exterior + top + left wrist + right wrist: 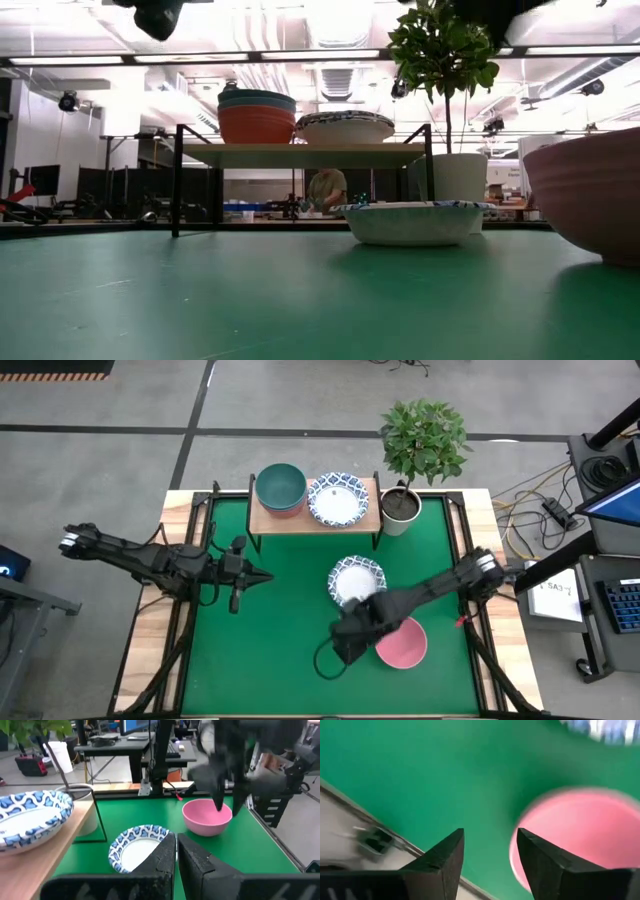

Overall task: Place and stack bowls onto a shelf
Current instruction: Stack the pink bowl on top of the green bowl on the shelf

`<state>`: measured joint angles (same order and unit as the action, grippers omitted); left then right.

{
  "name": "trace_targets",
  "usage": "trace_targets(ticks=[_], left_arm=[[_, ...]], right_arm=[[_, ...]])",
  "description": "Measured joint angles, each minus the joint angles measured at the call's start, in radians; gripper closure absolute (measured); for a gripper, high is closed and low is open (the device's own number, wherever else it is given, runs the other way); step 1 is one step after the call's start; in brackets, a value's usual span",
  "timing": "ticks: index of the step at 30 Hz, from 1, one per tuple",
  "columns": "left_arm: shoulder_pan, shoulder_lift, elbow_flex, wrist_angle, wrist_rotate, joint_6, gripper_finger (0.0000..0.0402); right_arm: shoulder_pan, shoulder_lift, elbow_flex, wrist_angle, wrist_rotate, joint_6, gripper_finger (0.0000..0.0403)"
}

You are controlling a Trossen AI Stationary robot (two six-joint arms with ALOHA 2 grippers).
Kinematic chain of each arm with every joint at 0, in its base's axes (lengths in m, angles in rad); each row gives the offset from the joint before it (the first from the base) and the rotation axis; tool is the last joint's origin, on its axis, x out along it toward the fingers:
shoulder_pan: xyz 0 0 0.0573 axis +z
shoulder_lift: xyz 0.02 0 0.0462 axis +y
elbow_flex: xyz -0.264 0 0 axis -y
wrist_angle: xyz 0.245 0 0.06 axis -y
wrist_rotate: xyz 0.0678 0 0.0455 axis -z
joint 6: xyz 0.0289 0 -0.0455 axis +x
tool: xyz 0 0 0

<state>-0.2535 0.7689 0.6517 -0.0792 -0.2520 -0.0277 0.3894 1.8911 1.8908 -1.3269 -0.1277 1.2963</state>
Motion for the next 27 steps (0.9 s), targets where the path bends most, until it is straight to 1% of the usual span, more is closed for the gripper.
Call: trace_targets(ticks=[2,5,9,12,15,18,22,25,27], left_arm=[[-0.003,0.0,0.01,0.001,0.0,0.005,0.0402],[-0.008,0.0,0.02,0.0,0.0,0.008,0.0402],[-0.012,0.0,0.021,-0.001,0.0,0.01,0.0402],[-0.012,0.0,0.019,-0.003,0.0,0.009,0.0402],[-0.012,0.0,0.017,-0.006,0.0,0.009,0.0402],[-0.012,0.0,0.016,-0.006,0.0,0.011,0.0402],[-0.012,0.0,0.016,-0.006,0.0,0.019,0.0402],[-0.012,0.0,0.015,-0.002,0.0,0.019,0.0402],[-0.012,0.0,0.015,-0.001,0.0,0.019,0.0402]], right_arm=[[0.024,0.043,0.0,-0.042,-0.05,0.059,0.0228],[0.054,0.1,0.0,-0.093,-0.064,0.099,0.0227],[0.066,0.164,0.0,-0.097,-0.087,0.085,0.0227],[0.065,0.199,0.0,-0.103,-0.083,0.061,0.0229],[0.064,0.221,0.0,-0.105,-0.084,0.027,0.0239],[0.064,0.226,0.0,-0.107,-0.085,0.015,0.0265],[0.064,0.226,0.0,-0.107,-0.091,0.012,0.0323],[0.064,0.226,0.0,-0.107,-0.127,-0.009,0.0375],[0.064,0.226,0.0,-0.106,-0.159,-0.029,0.0388]])
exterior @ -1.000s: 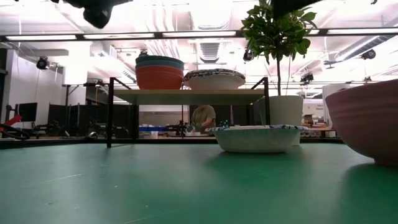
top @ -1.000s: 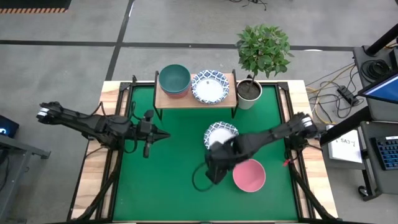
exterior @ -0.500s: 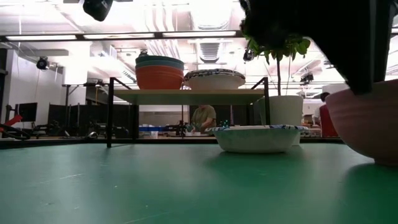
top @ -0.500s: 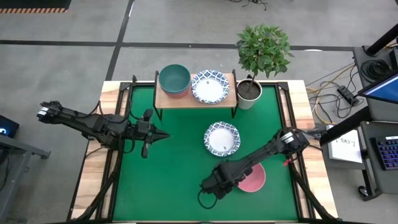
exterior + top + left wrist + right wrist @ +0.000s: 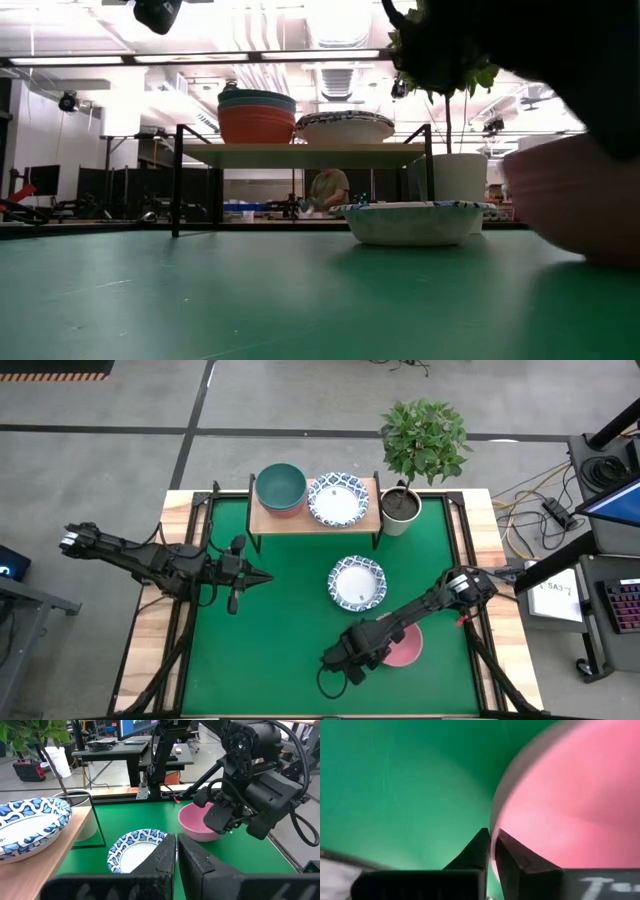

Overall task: Place and stack bowls onto a shelf
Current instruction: Stack the pink bowl on top of the green bowl on the shelf

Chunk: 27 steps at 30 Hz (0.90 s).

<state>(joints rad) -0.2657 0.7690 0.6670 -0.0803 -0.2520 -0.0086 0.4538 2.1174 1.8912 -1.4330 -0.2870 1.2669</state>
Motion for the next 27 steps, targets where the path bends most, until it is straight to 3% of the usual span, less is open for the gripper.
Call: trace_targets(ticks=[6,15,19,27], left_arm=[[0.0,0.0,0.0,0.0,0.0,0.0,0.0402],[0.0,0.0,0.0,-0.001,0.0,0.0,0.0402],[0.0,0.0,0.0,-0.001,0.0,0.0,0.0402],[-0.002,0.001,-0.001,0.001,0.0,-0.007,0.0402]], right_arm=[[0.012,-0.005,0.051,0.002,-0.113,-0.105,0.0392],[0.033,-0.01,0.337,0.044,-0.048,-0.338,0.0393],[0.034,-0.011,0.463,0.061,0.081,-0.494,0.0393],[-0.044,-0.085,0.459,0.108,0.425,-0.854,0.0394]])
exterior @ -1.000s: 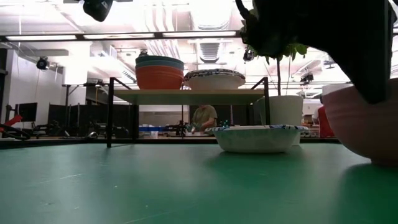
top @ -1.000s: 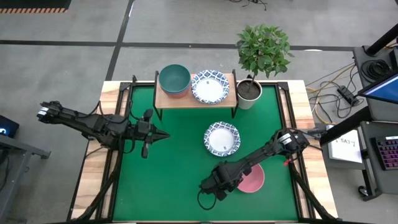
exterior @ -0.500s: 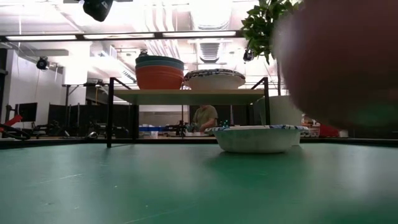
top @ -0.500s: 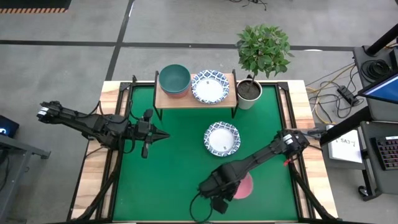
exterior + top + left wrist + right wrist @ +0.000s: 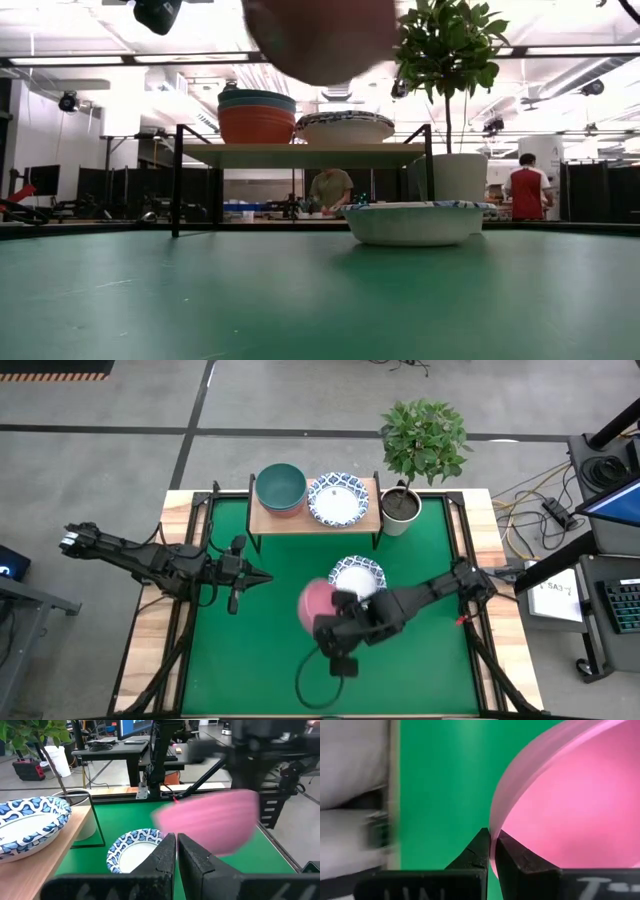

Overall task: Place and stack bowls onto a shelf
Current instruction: Stack the pink bowl on top of the green bowl on the shelf

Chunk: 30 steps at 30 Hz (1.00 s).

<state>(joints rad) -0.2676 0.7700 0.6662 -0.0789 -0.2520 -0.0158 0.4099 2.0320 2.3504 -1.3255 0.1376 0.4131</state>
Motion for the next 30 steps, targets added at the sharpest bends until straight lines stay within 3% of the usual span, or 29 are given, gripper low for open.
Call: trace_targets(ticks=[5,10,13,18,22,26,30], left_arm=[[0.0,-0.002,0.0,0.002,0.0,0.0,0.0402],[0.0,-0.002,0.0,-0.001,0.0,-0.016,0.0402],[0.0,-0.003,0.0,-0.02,0.0,-0.049,0.0402],[0.0,-0.007,0.005,-0.037,0.0,-0.074,0.0402],[0.0,-0.014,0.087,-0.095,-0.014,-0.05,0.0402],[0.0,-0.012,0.211,-0.203,-0.1,0.016,0.0402],[0.001,0.001,0.308,-0.294,-0.21,0.069,0.0402]], right_arm=[[-0.088,-0.019,0.005,0.0,0.169,-0.229,0.0394],[-0.194,-0.024,0.006,0.017,0.424,-0.471,0.0394],[-0.272,-0.024,0.006,0.085,0.475,-0.591,0.0394],[-0.401,-0.024,0.006,0.264,0.446,-0.747,0.0394],[-0.498,-0.024,0.006,0.368,0.33,-0.825,0.0394],[-0.582,-0.022,0.006,0.388,0.157,-0.829,0.0394],[-0.63,-0.022,0.006,0.389,0.076,-0.817,0.0394]])
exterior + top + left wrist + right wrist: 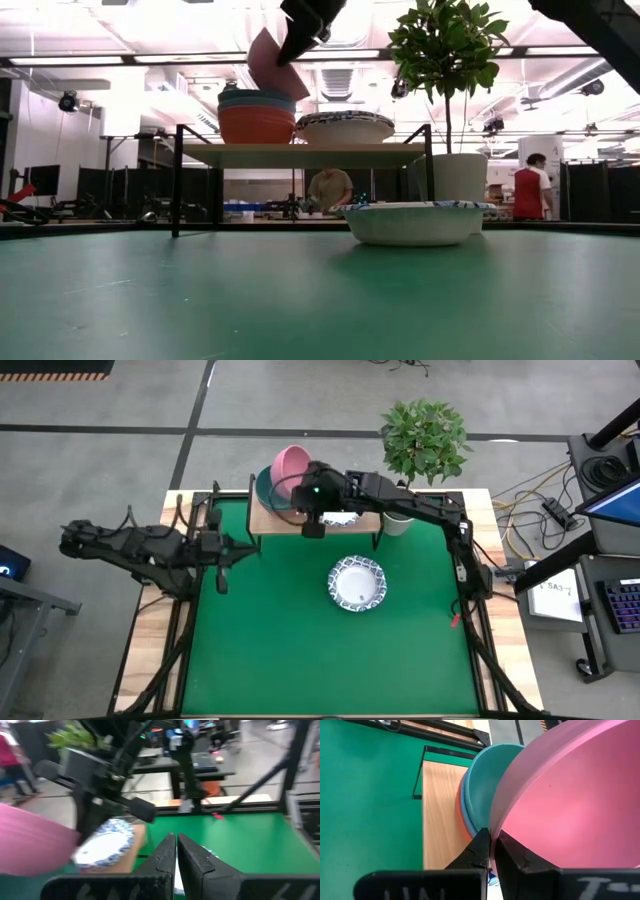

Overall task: Place and stack bowls onto a shelf
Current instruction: Stack the pink bowl on top of the green bowl on the shelf

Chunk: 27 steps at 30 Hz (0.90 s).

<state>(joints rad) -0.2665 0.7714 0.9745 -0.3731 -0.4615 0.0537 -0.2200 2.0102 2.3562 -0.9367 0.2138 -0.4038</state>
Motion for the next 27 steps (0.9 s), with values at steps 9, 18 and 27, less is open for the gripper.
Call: trace_targets(ticks=[9,18,27], left_arm=[[0.0,0.006,0.031,-0.027,-0.089,0.043,0.0402],[0.005,0.011,0.03,-0.023,-0.099,0.023,0.0402],[0.163,0.014,0.029,0.061,-0.049,0.074,0.0402]], right_arm=[[-0.018,0.0,0.0,0.053,-0.039,-0.056,0.0355],[-0.011,0.0,0.0,0.061,-0.038,-0.029,0.0289],[0.048,-0.047,-0.002,0.051,-0.042,0.013,0.0302]])
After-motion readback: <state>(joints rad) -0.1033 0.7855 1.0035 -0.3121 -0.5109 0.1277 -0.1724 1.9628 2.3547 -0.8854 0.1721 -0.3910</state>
